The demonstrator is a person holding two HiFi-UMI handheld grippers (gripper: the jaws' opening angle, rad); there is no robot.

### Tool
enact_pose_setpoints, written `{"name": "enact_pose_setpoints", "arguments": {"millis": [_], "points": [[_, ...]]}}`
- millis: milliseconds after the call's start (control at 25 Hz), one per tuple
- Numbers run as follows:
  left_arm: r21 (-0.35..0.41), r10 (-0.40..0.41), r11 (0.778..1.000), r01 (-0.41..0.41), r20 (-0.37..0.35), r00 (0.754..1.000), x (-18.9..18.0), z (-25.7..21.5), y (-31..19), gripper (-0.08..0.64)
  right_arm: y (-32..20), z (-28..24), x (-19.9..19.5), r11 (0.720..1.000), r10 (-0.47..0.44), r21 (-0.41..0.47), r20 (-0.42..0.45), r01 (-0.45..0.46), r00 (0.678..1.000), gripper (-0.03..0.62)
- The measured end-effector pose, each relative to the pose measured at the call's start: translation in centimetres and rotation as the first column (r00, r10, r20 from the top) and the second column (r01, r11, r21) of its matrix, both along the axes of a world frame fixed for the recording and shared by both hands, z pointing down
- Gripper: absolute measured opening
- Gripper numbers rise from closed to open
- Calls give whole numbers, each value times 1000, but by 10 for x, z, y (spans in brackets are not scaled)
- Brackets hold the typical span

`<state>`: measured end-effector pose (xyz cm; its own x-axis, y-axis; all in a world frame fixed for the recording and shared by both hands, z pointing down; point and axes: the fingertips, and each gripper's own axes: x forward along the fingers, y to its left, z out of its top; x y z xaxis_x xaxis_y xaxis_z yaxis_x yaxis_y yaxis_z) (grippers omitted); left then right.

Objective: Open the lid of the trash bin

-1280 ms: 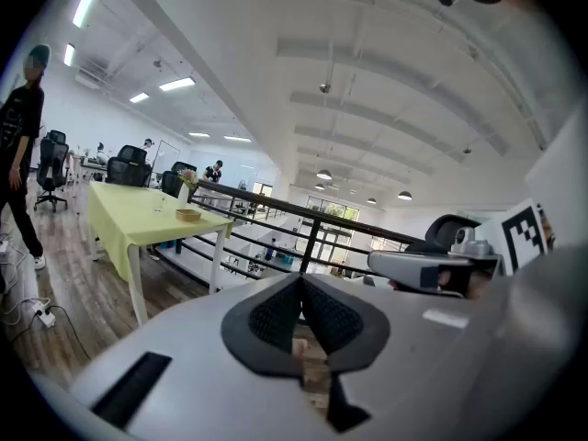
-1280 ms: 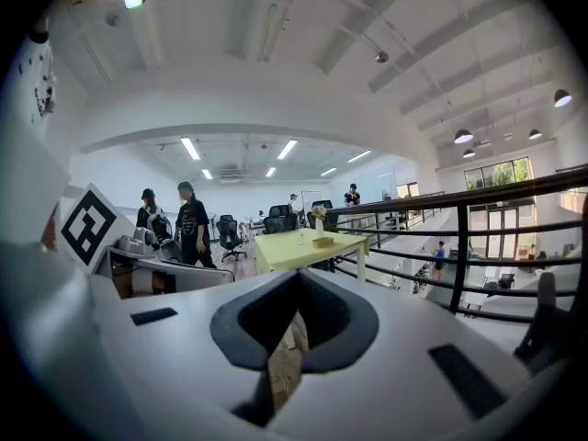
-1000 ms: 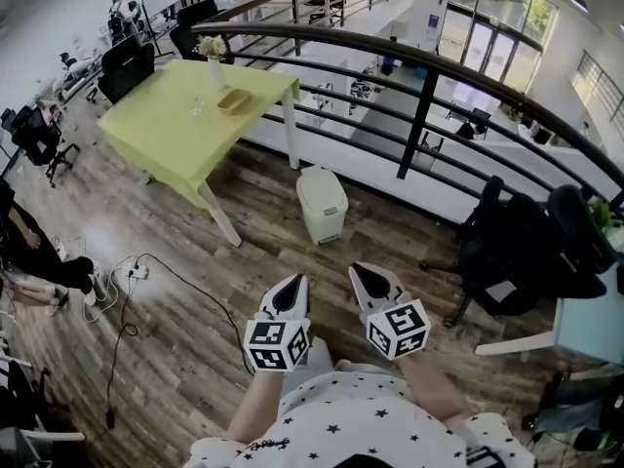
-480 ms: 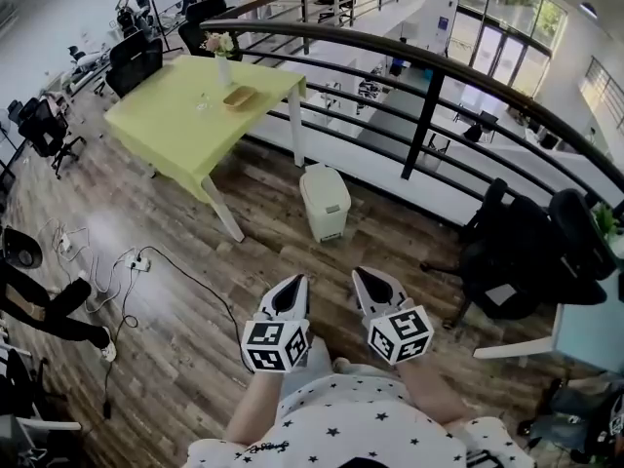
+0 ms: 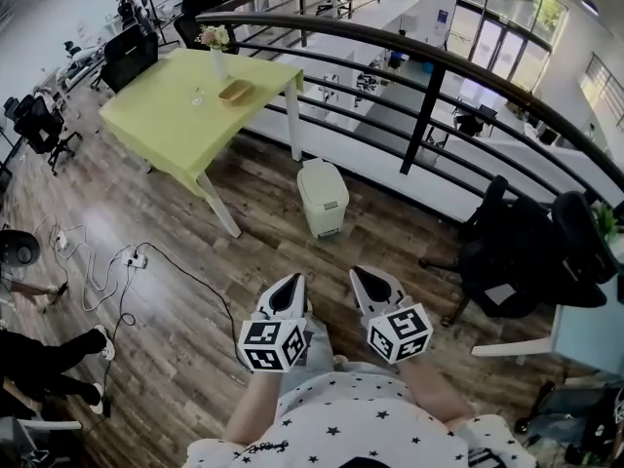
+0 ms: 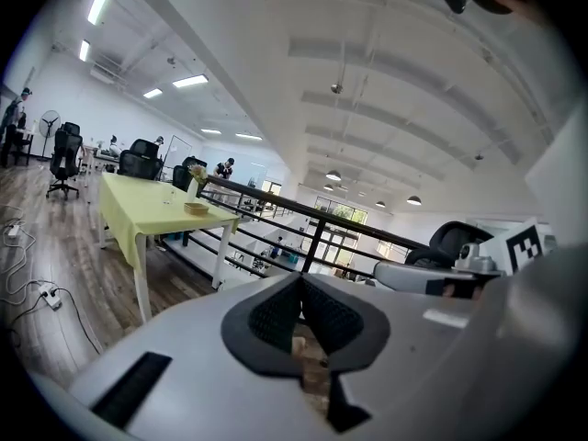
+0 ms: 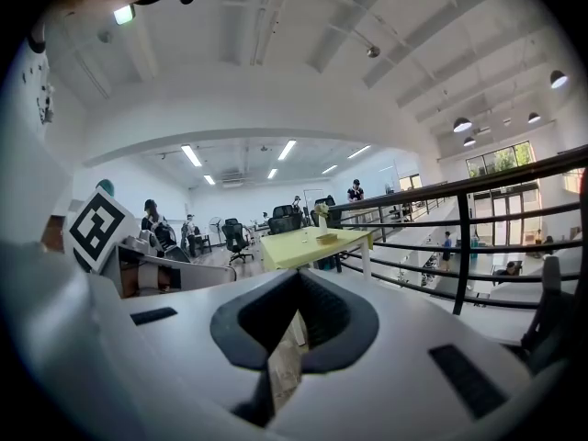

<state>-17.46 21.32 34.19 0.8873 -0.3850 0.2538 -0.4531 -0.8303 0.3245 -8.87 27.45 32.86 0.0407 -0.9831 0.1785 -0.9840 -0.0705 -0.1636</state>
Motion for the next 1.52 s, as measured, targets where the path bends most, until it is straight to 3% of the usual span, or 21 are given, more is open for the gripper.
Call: {"name": "enact_pose_setpoints", "arguments": {"millis": [800,1520], "points": [[10,25,1000,-25,15,1000,79,0,-152,12,-158,-8,73,1000,1,-18,-34,-2,999,-6],[-34,106,994,-104,62,992,131,27,-278,12,-282,12,127,992,101,-73,-31,-103,994,-6]]}}
